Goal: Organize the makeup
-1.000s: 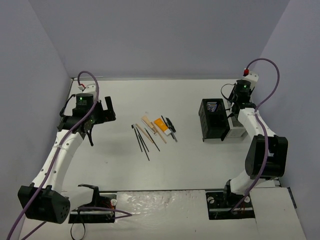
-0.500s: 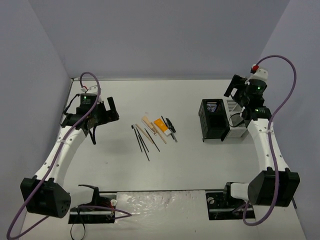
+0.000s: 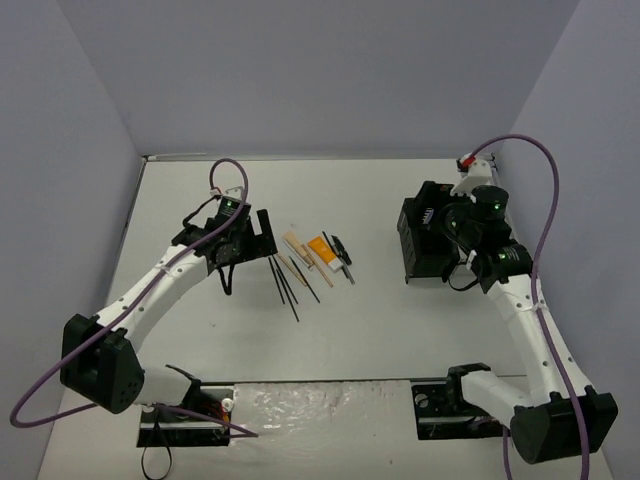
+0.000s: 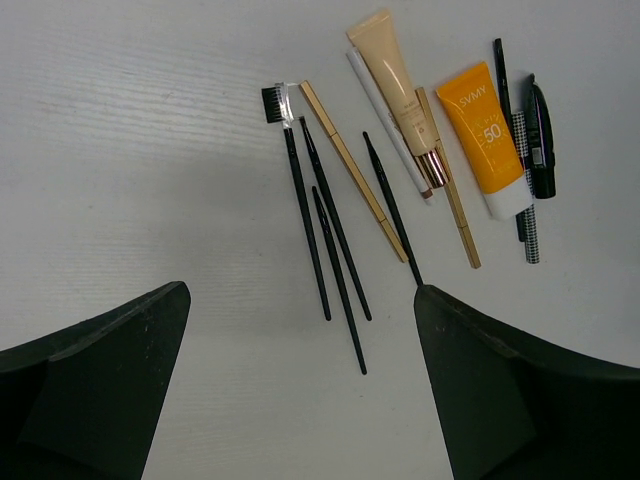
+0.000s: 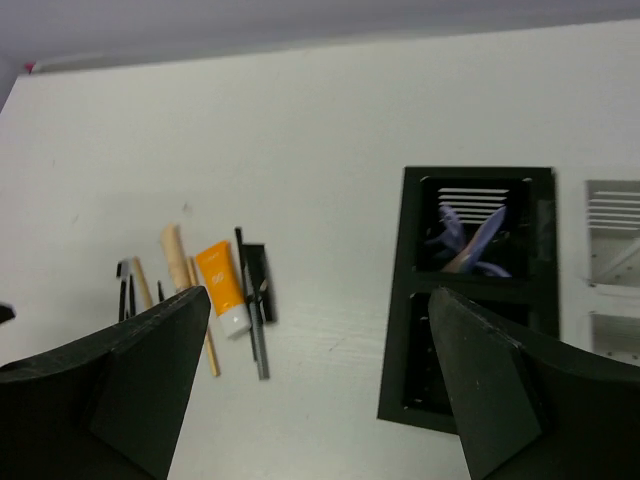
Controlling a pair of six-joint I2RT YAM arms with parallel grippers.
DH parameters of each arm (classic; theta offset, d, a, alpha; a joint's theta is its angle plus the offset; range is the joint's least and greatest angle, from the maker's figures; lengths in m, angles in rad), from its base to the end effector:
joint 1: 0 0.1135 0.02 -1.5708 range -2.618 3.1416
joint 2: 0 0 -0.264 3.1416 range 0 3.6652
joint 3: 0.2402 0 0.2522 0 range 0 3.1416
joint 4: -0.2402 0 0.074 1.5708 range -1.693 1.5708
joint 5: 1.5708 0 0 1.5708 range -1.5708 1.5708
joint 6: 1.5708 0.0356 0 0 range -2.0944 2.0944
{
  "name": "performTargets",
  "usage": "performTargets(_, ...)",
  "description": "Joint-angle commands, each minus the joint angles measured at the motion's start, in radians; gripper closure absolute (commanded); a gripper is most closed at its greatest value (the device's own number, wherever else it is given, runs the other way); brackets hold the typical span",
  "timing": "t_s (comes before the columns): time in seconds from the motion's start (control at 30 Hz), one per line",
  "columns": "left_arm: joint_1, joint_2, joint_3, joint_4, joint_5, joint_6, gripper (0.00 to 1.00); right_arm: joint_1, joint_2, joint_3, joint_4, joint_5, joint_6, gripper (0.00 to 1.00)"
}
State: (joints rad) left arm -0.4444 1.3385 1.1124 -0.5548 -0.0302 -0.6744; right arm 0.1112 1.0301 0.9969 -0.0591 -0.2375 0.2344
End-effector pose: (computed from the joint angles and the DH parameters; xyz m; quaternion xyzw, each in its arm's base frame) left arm 0.2616 -0.1234 0.2968 -0.1117 0.9161 -0.1924 0.3335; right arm 0.2367 0.0349 0.3817 -0.0345 0.7373 0.2013 0.6440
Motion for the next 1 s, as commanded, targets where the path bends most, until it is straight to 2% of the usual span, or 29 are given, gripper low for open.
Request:
performTargets(0.0, -0.007, 0.003, 0.002, 0.075, -0.057, -0.064, 0.07, 0.118, 0.049, 0.012, 0.008, -0.090, -0.062, 0.15)
performTargets(0.2, 0.010, -0.047, -0.011, 0.071, -0.078, -0.002, 0.08, 0.443, 0.209, 0.061, -0.027, 0.095, -0.140, 0.23)
performTargets(0.37, 0.081, -0.123, -0.058, 0.094, -0.039, 0.022, 0.10, 0.594, 0.395, 0.140, -0.030, 0.128, -0.172, 0.38)
performTargets(0.63, 0.133, -0.148, -0.049, 0.062, 0.026, 0.042, 0.12, 0.720, 0.642, 0.265, -0.033, 0.130, -0.207, 0.55)
performTargets(0.97, 0.282, -0.291, -0.034, -0.049, -0.001, 0.221, 0.12, 0.748, 0.943, 0.552, -0.110, 0.156, -0.314, 0.75)
